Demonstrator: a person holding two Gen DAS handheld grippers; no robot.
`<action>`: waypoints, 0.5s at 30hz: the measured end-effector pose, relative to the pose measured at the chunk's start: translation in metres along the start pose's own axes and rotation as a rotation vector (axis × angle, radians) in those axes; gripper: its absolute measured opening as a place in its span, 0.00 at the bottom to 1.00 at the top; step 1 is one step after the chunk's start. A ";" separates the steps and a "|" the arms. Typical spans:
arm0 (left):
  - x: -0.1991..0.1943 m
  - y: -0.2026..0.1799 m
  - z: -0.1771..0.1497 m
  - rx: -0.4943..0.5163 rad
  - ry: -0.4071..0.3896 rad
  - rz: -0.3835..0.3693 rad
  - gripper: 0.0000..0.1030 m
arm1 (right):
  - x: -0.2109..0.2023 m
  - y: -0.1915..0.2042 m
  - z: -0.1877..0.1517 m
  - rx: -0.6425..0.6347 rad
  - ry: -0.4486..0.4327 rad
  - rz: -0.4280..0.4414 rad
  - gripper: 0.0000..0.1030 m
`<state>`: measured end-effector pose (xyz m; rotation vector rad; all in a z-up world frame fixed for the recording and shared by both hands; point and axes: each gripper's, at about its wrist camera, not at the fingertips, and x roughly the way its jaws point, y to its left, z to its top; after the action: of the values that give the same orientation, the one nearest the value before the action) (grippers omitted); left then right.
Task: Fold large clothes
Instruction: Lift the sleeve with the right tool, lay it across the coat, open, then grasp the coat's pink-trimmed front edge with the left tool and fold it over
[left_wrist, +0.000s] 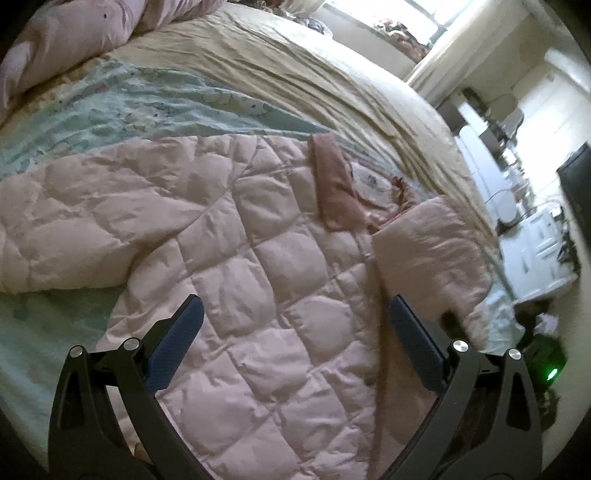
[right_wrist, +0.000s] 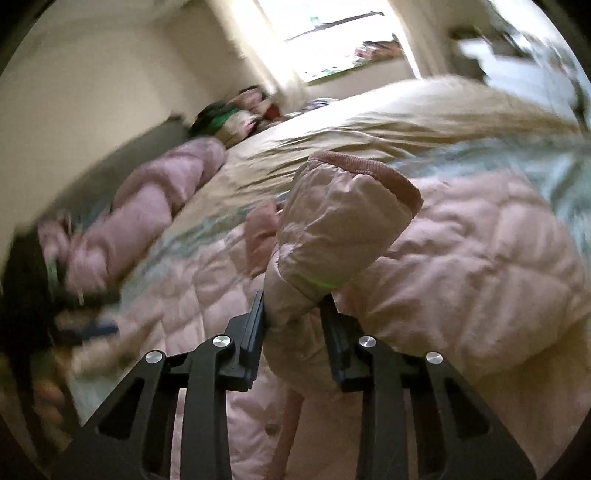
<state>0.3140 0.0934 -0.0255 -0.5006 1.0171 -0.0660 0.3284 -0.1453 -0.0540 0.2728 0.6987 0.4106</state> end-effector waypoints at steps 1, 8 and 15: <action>-0.001 0.003 0.001 -0.022 0.000 -0.029 0.91 | 0.003 0.007 -0.002 -0.033 0.011 -0.002 0.27; 0.003 0.010 0.003 -0.080 0.011 -0.142 0.91 | 0.029 0.050 -0.031 -0.246 0.148 0.031 0.30; 0.022 0.007 -0.003 -0.089 0.053 -0.189 0.91 | 0.033 0.066 -0.052 -0.299 0.232 0.088 0.40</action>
<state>0.3219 0.0927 -0.0474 -0.6791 1.0254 -0.2041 0.2984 -0.0658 -0.0865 -0.0284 0.8423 0.6302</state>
